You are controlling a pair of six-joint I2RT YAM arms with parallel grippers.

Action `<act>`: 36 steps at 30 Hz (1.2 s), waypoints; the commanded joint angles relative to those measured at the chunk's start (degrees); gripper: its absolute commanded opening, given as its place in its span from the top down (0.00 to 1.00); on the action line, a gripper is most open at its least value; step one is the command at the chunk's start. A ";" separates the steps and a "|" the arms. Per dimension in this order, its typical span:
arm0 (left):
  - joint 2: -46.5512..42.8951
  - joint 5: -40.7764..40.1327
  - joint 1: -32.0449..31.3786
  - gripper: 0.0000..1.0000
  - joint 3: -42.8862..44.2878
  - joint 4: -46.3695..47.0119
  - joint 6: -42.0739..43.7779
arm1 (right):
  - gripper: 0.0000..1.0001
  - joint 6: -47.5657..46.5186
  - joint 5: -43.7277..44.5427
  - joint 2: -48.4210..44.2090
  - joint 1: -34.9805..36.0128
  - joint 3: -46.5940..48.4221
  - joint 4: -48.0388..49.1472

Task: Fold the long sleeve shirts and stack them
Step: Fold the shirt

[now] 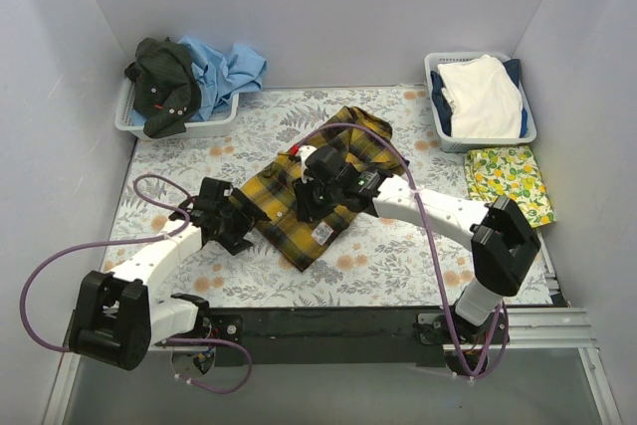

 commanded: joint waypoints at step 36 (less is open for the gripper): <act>12.99 -6.21 4.68 1.00 7.01 1.46 17.74 | 0.68 -7.86 1.51 13.80 -18.31 8.22 -7.68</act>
